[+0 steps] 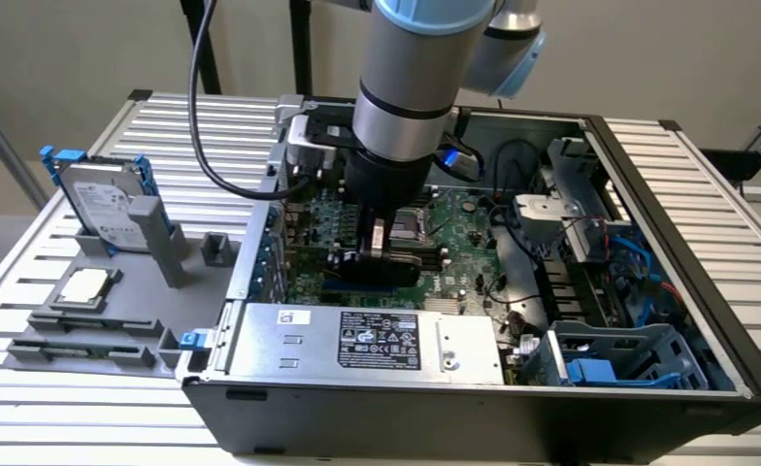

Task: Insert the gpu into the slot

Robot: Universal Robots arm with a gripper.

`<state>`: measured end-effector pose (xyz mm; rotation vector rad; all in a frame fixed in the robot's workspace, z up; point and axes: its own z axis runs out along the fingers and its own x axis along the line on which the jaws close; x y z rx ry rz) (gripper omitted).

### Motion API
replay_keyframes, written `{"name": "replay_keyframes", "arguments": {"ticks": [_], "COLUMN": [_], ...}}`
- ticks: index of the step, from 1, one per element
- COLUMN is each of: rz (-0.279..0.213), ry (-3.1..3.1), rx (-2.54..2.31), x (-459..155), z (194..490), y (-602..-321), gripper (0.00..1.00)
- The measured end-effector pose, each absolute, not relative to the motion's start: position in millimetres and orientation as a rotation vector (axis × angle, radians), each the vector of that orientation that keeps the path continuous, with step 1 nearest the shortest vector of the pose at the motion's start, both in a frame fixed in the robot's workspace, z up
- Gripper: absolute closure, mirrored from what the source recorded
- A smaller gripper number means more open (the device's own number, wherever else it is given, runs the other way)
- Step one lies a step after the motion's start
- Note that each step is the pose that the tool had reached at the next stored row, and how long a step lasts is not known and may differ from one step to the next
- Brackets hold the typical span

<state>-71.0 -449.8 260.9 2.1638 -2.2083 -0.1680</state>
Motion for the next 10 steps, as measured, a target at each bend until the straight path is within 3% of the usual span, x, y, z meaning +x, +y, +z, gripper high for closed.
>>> {"name": "replay_keyframes", "arguments": {"ticks": [10], "rz": [-0.165], "ry": [-2.206], "rx": [2.161], "x": [-71.0], "z": [258.9], "y": [-449.8], "gripper": [0.74]}}
